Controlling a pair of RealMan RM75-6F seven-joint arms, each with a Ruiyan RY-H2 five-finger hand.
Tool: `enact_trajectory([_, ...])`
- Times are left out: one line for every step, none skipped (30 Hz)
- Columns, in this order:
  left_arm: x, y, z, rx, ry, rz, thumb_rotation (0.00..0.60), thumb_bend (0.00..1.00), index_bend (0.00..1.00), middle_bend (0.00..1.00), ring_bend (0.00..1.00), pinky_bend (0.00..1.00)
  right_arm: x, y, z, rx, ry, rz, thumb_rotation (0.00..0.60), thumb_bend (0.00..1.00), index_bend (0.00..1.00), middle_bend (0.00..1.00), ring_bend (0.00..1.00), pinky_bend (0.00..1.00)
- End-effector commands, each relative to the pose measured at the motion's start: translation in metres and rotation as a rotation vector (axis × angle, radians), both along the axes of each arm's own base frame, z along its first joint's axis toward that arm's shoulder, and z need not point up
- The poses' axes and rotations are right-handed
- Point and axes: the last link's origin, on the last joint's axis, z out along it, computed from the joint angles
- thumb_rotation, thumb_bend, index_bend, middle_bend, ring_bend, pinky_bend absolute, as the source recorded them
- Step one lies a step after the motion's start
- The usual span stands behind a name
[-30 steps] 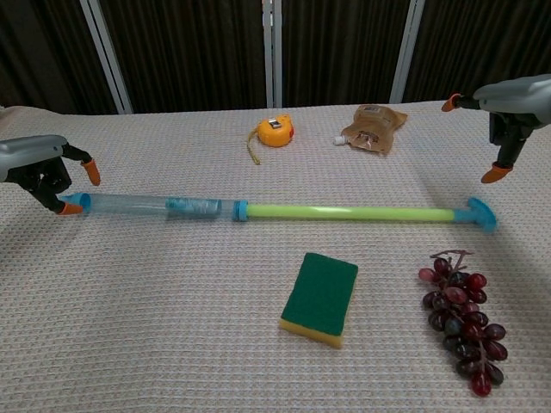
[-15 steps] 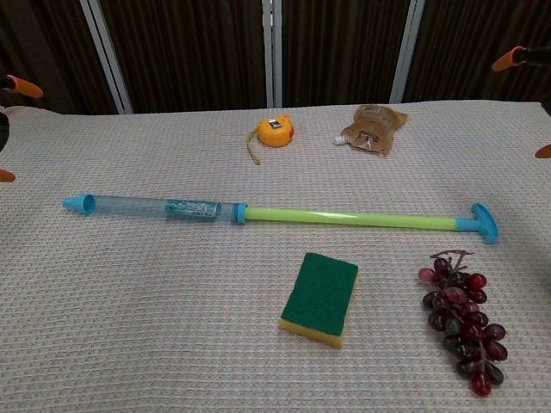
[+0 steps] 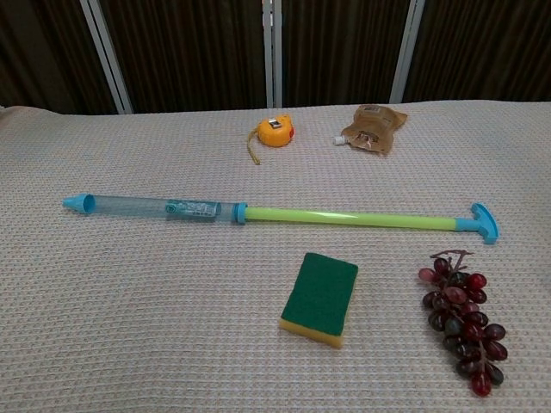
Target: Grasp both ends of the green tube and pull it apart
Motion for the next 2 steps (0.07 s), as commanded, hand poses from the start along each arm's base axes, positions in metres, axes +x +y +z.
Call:
enact_trajectory([0.0009,-0.0124,0.0003,-0.001,-0.008,0.003,0.6,0.0,0.0,0.0,0.0,0.0,-0.0087,0.0197,-0.0001,-0.015,0.052,0.012,0.6,0.0,0.0,0.0,0.0,0.0])
enact_trajectory([0.0001,-0.0143,0.001,0.0,-0.011,0.004,0.6,0.0,0.0,0.0,0.0,0.0,-0.0092,0.0239,-0.0011,-0.021,0.07,0.018,0.6,0.0,0.0,0.0,0.0,0.0])
